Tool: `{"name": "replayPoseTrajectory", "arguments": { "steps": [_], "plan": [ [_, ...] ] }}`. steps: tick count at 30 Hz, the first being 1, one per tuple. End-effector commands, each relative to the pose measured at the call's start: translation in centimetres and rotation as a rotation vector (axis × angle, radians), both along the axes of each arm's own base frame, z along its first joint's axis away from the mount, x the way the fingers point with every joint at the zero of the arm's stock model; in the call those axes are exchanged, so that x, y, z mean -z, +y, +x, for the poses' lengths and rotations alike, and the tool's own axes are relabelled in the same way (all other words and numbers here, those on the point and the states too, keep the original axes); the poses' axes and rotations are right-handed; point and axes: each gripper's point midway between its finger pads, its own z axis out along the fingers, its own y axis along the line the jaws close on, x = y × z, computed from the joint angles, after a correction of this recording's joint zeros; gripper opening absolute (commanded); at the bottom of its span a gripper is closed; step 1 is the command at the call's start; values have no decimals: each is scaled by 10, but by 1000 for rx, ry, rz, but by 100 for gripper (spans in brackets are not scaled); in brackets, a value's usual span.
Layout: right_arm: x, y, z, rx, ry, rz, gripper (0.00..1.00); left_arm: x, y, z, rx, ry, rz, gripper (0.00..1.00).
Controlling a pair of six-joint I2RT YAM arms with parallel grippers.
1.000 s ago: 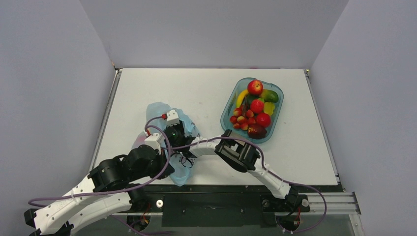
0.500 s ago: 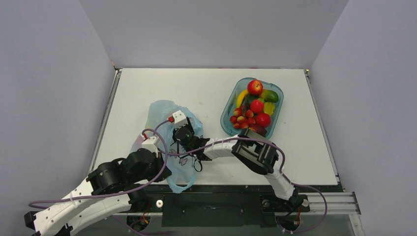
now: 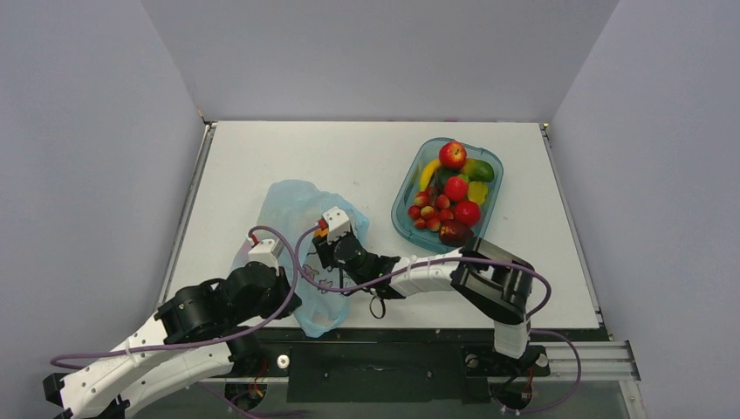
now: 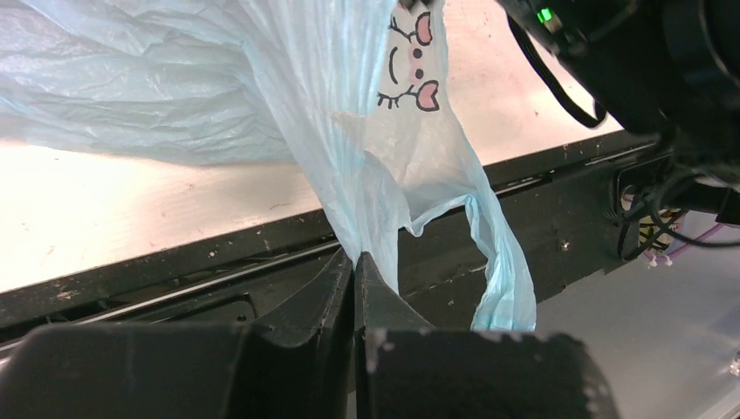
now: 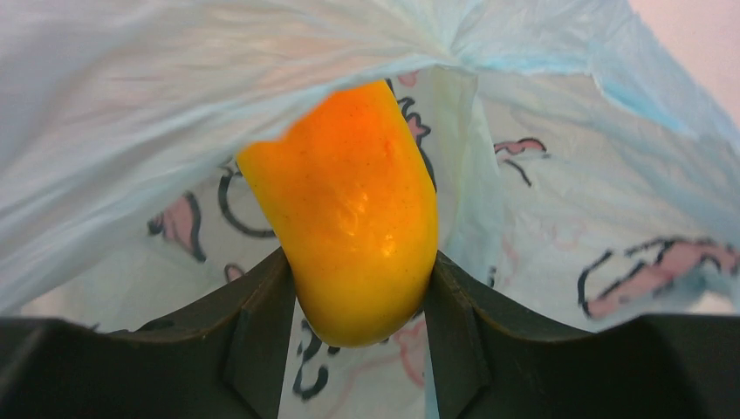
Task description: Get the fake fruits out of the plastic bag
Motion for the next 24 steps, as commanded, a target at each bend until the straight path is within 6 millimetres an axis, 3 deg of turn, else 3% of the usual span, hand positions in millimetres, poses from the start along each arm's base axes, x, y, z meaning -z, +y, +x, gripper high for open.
{"name": "replayPoseTrajectory", "arguments": {
  "steps": [1, 6, 10, 15, 16, 17, 18, 19, 21, 24],
  "plan": [
    [-22, -2, -33, -82, 65, 112, 0, -39, -4, 21, -11, -131, -8, 0],
    [-17, -35, -57, -118, 120, 93, 0, -52, 1, 33, -32, -184, 37, 0],
    [-30, -68, -64, -92, 106, 80, 0, -57, 9, 36, -19, -219, 92, 0],
    [-50, -120, -57, 5, 45, 35, 0, -47, 22, 34, -44, -217, 125, 0],
    [-63, -129, -54, 33, 20, 60, 0, -46, 20, 34, -34, -217, 117, 0],
    [-62, -140, -51, 56, 12, 44, 0, -46, 20, 33, -32, -222, 108, 0],
    [-78, -151, -49, 86, -20, 73, 0, -47, 20, 33, -36, -224, 102, 0],
    [-77, -162, -46, 113, -29, 63, 0, -48, 22, 32, -39, -229, 94, 0],
    [-102, -187, -40, 188, -86, 120, 0, -48, 23, 31, -43, -234, 81, 0],
    [-115, -218, -28, 300, -132, 149, 0, -49, 20, 30, -32, -245, 49, 0]
  ]
}}
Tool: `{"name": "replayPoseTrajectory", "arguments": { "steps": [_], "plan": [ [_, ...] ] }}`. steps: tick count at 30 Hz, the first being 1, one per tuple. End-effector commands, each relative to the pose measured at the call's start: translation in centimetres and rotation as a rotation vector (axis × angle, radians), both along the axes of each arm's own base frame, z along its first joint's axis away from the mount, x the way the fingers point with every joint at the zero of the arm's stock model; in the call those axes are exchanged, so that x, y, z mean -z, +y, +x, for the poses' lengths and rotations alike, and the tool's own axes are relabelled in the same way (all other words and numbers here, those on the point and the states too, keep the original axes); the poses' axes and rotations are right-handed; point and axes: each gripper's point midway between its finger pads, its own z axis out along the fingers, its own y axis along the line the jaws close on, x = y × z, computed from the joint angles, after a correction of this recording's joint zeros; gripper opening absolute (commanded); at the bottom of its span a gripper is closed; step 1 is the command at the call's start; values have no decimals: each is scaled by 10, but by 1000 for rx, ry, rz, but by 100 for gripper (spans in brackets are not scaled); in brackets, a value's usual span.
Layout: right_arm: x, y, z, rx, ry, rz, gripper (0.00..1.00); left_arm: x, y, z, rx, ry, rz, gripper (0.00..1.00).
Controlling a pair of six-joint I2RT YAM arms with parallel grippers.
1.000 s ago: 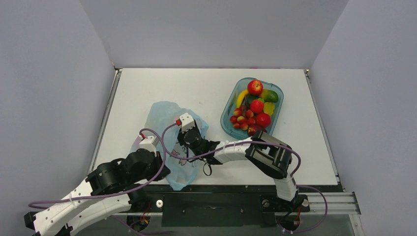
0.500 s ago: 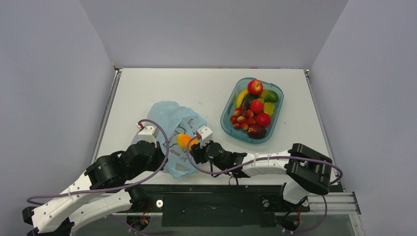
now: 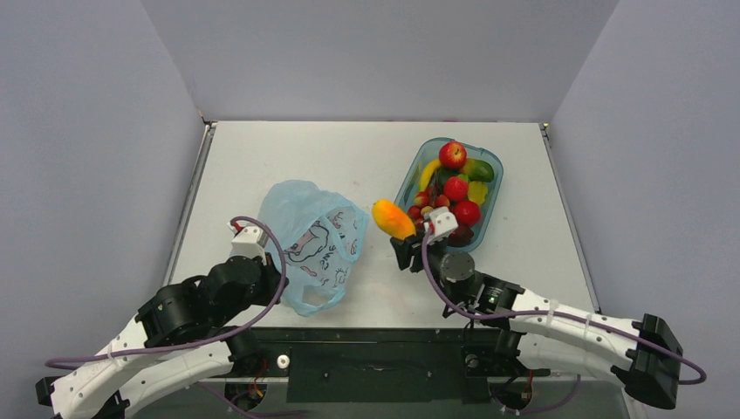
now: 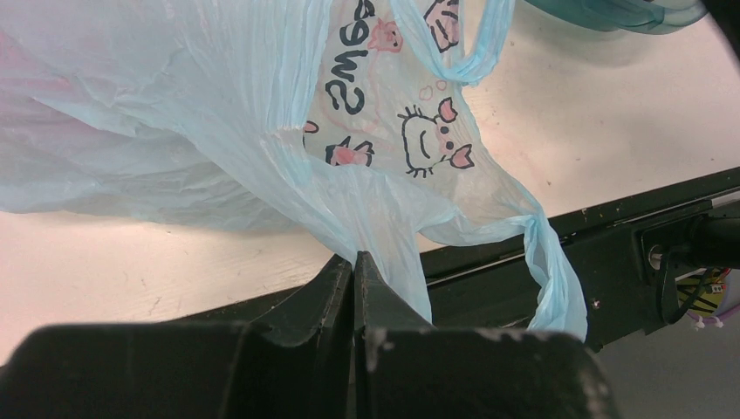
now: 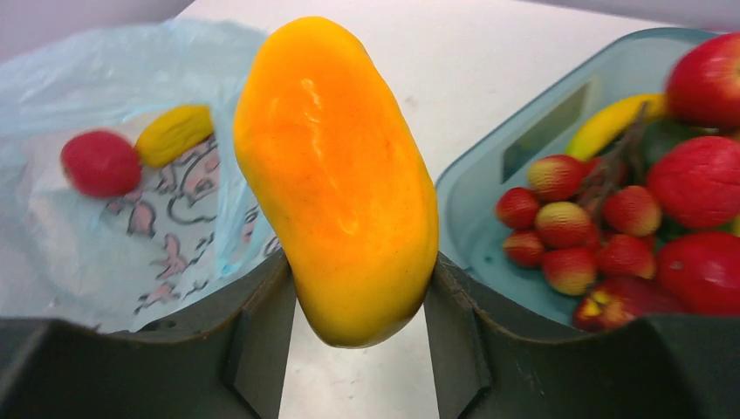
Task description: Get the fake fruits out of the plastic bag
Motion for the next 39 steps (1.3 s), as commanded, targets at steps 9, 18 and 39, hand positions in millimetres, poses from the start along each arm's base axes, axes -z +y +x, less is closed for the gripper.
{"name": "replayPoseTrajectory", "arguments": {
  "steps": [9, 18, 39],
  "plan": [
    [0, -111, 66, 402, 114, -18, 0, 4, -5, 2, 15, -4, 10, 0],
    [43, -124, 88, 431, 354, 68, 0, 5, -6, 2, 19, -3, 12, 0],
    [65, -143, 93, 491, 405, -5, 82, 6, -11, 1, 51, -2, 5, 0]
  ]
}}
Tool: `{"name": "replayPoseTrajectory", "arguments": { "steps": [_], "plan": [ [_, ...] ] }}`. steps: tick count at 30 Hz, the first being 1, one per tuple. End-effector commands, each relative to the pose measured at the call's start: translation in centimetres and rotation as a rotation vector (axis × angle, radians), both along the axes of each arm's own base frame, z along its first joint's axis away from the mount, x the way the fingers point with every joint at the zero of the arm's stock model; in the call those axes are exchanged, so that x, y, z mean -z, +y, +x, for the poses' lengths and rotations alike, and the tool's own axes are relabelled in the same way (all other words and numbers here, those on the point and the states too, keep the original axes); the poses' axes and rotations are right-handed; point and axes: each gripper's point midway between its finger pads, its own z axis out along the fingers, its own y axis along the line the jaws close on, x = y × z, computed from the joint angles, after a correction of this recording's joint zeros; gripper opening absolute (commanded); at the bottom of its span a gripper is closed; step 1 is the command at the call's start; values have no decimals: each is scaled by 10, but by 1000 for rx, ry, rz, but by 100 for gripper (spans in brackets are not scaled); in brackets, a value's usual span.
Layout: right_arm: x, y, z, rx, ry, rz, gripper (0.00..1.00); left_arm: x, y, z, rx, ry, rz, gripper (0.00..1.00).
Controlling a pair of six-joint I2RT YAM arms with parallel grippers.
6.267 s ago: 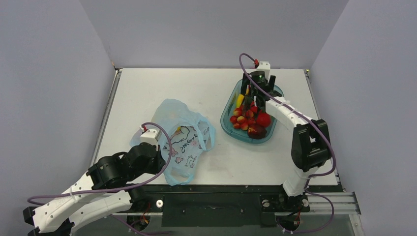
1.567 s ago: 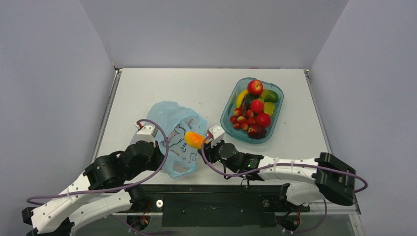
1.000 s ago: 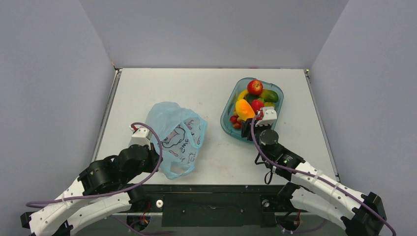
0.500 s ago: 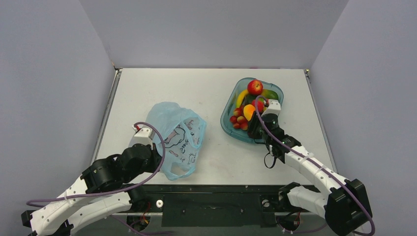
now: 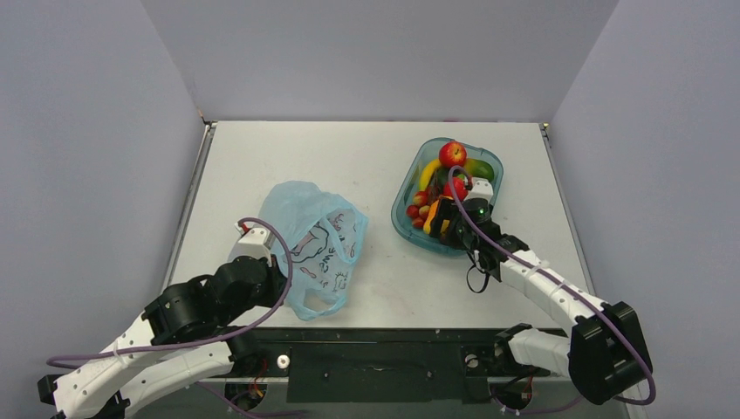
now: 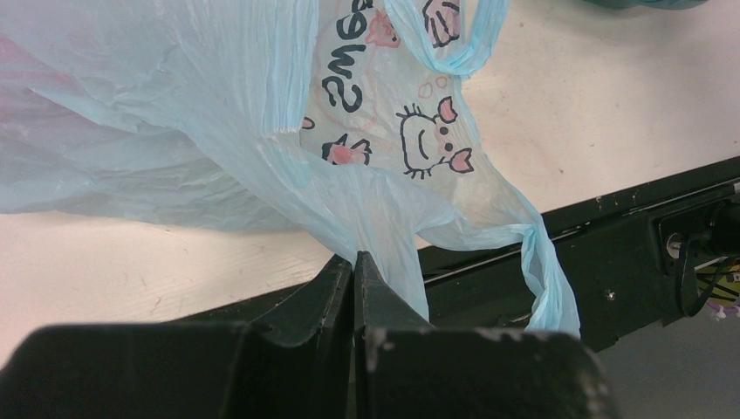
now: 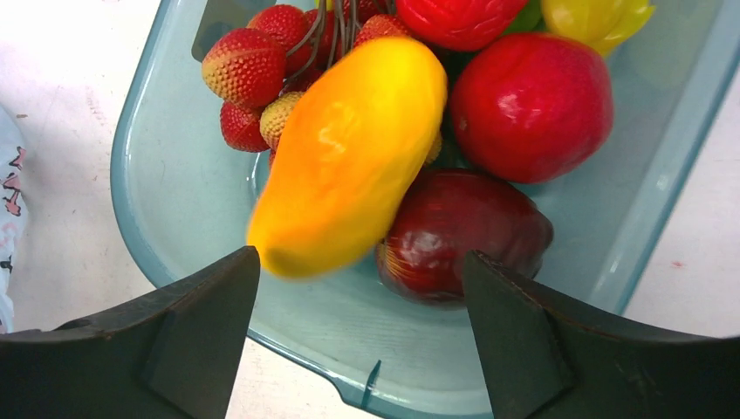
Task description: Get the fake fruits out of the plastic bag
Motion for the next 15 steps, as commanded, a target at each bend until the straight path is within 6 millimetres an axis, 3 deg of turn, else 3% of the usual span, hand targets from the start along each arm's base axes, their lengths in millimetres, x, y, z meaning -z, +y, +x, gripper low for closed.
{"name": "replayPoseTrajectory", "arguments": {
  "steps": [1, 5, 8, 10, 11, 12, 13, 14, 15],
  "plan": [
    [-35, -14, 7, 42, -108, -34, 83, -5, -12, 1, 49, -11, -17, 0],
    [-62, -14, 2, 27, -184, -52, 85, -6, -16, -1, 83, -7, -12, 0],
    [-86, 9, -6, -24, -270, -36, 84, -8, -17, -2, 96, -10, -17, 0],
    [-92, 37, -11, -79, -310, -1, 84, -9, -18, -3, 104, -14, -25, 1],
    [-99, 62, -16, -125, -338, 60, 84, -10, -19, -4, 114, -16, -29, 4],
    [-96, 76, -18, -153, -332, 78, 84, -11, -19, -4, 118, -18, -33, 12],
    [-105, 105, -29, -218, -358, 134, 83, -12, -19, -5, 120, -21, -37, 22],
    [-96, 122, -32, -251, -341, 128, 83, -12, -18, -6, 123, -19, -38, 26],
    [-107, 148, -43, -309, -363, 171, 83, -16, -18, -7, 129, -24, -46, 34]
  ]
}}
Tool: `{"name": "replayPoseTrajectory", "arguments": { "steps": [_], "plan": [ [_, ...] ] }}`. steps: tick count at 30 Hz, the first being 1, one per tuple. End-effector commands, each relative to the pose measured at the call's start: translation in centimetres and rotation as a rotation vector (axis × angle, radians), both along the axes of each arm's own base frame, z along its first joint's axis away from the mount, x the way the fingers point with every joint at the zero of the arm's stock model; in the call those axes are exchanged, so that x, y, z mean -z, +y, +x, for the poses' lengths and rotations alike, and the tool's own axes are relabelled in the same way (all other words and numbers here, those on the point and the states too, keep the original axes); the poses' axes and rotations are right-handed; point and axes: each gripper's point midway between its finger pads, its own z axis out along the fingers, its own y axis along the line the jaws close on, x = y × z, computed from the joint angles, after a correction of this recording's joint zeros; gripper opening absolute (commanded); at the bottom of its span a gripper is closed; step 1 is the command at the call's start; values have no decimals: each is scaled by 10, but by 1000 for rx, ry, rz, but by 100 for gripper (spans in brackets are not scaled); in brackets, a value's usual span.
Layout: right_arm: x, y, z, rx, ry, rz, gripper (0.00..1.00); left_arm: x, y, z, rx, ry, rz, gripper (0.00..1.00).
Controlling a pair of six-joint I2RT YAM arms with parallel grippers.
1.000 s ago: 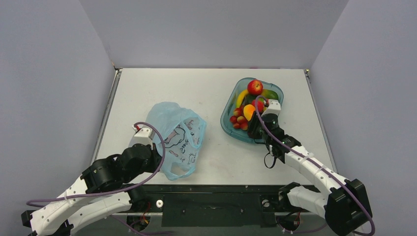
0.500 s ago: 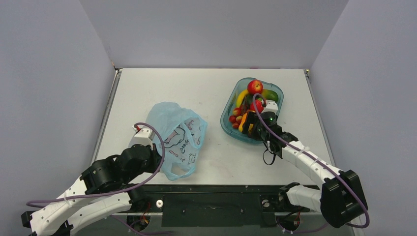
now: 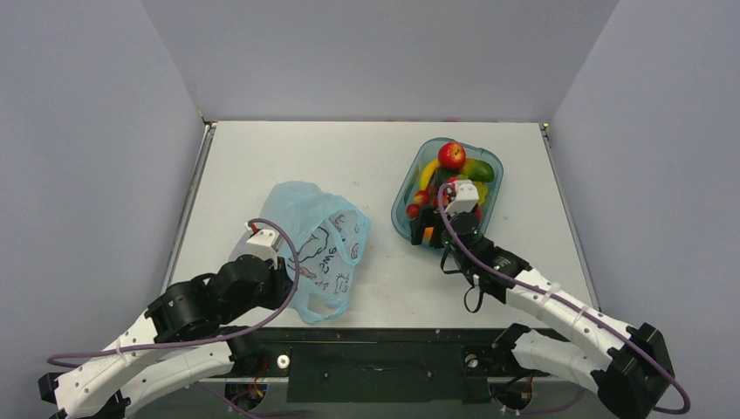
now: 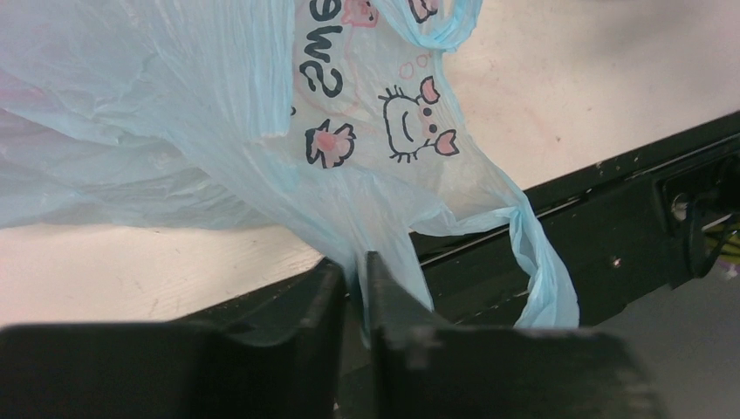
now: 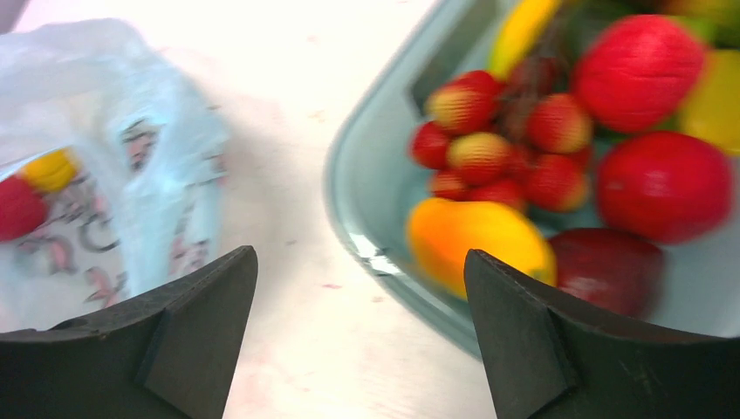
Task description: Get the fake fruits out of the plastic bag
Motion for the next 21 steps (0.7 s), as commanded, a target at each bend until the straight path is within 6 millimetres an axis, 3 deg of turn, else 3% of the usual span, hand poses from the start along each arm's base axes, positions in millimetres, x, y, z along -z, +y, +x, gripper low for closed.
{"name": "replayPoseTrajectory", "arguments": {
  "steps": [1, 2, 3, 4, 5, 6, 7, 8, 9, 12, 14, 17, 18, 19, 21],
  "plan": [
    [-28, 88, -13, -151, -77, 124, 83, -20, -8, -1, 39, -40, -68, 37],
    [-40, 112, -26, -213, -92, 165, 83, -23, -7, -2, 39, -44, -77, 42],
    [-28, 129, -31, -255, -69, 159, 83, -24, -5, -3, 38, -40, -75, 43],
    [-40, 150, -42, -309, -86, 217, 83, -28, -4, -5, 33, -43, -92, 46],
    [-29, 167, -49, -354, -53, 227, 83, -30, -1, -7, 31, -39, -96, 47],
    [-38, 183, -57, -393, -63, 272, 83, -40, 0, -8, 22, -46, -129, 49],
    [-20, 196, -62, -421, -21, 266, 82, -43, 3, -11, 16, -42, -137, 49],
    [-29, 209, -70, -453, -33, 307, 82, -58, 5, -13, 5, -55, -183, 50],
    [-19, 220, -79, -483, -5, 313, 81, -62, 10, -13, -23, -53, -196, 50],
    [-15, 246, -92, -533, 6, 367, 78, -90, 26, -11, -110, -75, -246, 50],
    [2, 258, -95, -541, 36, 371, 74, -94, 35, -7, -178, -66, -209, 50],
    [8, 269, -94, -539, 61, 419, 61, -89, 31, 2, -203, -43, -113, 51],
    [15, 272, -95, -545, 71, 414, 59, -83, 27, 10, -219, -35, -55, 56],
    [12, 276, -93, -548, 61, 428, 53, -77, 24, 16, -233, -24, 2, 67],
    [17, 281, -87, -536, 53, 426, 47, -69, 26, 30, -278, -33, 87, 73]
  ]
}}
